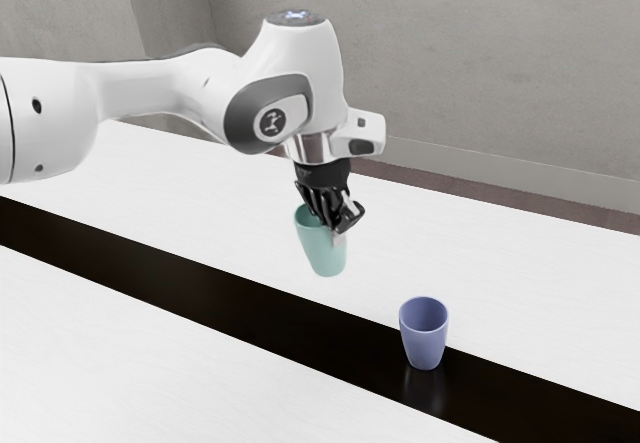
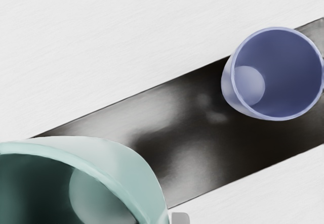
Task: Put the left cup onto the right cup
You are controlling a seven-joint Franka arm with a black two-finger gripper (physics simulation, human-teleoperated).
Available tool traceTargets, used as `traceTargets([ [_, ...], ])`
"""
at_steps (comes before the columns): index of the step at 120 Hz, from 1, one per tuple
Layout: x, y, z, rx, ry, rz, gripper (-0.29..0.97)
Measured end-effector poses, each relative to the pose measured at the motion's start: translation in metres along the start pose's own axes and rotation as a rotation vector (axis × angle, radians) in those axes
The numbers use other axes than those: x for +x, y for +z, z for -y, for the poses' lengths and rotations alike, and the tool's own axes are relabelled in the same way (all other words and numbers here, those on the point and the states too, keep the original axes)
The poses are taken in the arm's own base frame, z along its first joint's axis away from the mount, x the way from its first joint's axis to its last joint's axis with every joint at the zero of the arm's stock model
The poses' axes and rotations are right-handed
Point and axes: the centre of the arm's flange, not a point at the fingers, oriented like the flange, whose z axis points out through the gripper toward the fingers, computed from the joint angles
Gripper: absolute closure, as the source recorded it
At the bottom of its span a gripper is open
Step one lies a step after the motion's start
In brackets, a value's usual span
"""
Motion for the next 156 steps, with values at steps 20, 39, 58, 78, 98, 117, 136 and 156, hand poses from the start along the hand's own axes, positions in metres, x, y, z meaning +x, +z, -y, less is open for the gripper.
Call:
traceTargets([
  [20, 0.01, -0.002, -0.012, 0.002, 0.019, -0.012, 0.78],
  [39, 0.021, -0.002, -0.028, 0.0, 0.045, -0.02, 0.78],
  [58, 0.028, -0.003, -0.05, -0.002, 0.078, -0.03, 0.78],
  [78, 0.034, 0.003, -0.064, -0.003, 0.098, -0.025, 0.78],
  [98, 0.044, 0.008, -0.081, -0.003, 0.122, -0.029, 0.79],
  [117, 0.053, 0.013, -0.094, -0.005, 0.14, -0.029, 0.79],
  [136, 0.06, 0.02, -0.107, -0.005, 0.159, -0.025, 0.79],
  [156, 0.067, 0.031, -0.115, -0.004, 0.169, -0.017, 0.79],
])
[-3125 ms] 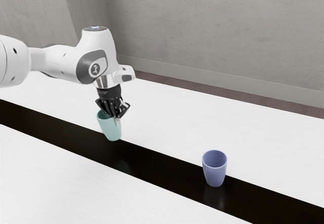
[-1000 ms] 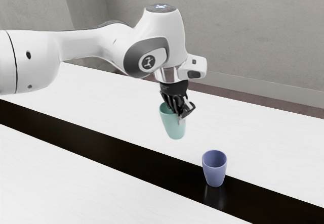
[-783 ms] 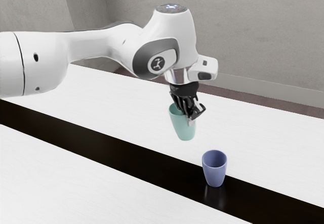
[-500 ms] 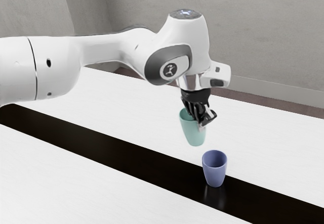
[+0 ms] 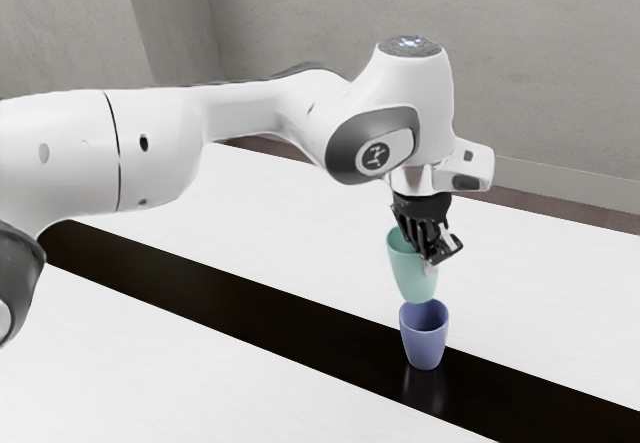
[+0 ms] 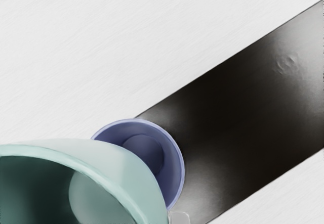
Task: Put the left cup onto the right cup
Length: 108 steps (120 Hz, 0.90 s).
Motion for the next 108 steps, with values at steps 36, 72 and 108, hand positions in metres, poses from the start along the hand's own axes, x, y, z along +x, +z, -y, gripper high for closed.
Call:
traceTargets([
  [36, 0.007, 0.018, -0.006, -0.002, 0.008, 0.018, 0.79],
  [72, 0.009, 0.029, -0.004, -0.002, 0.005, 0.03, 0.79],
  [108, 0.009, 0.038, -0.002, -0.003, 0.002, 0.041, 0.79],
])
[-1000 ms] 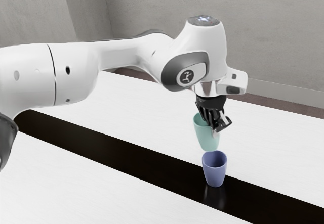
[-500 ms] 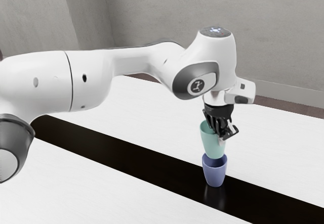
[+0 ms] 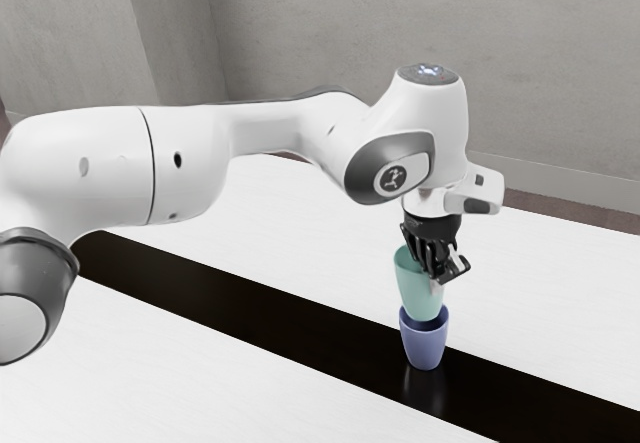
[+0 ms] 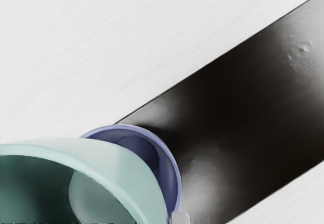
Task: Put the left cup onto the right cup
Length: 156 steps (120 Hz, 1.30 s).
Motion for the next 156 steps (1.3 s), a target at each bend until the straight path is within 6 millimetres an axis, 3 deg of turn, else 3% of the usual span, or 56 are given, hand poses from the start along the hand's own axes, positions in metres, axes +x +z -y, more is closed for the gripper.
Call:
traceTargets([
  [156, 0.003, 0.031, 0.0, -0.003, -0.002, 0.04, 0.78],
])
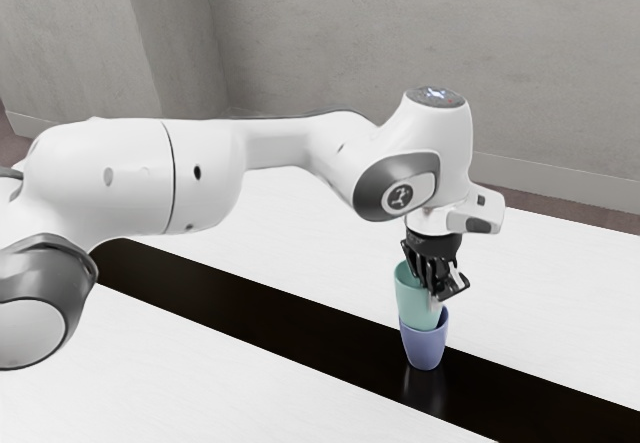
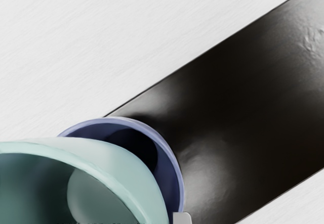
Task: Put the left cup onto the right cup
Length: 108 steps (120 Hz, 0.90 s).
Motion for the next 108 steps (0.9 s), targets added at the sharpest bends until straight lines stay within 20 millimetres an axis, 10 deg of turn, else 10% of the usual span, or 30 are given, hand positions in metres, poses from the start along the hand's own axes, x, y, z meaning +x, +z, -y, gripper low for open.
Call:
traceTargets([
  [108, 0.0, -0.006, -0.005, -0.01, 0.011, -0.015, 0.33],
])
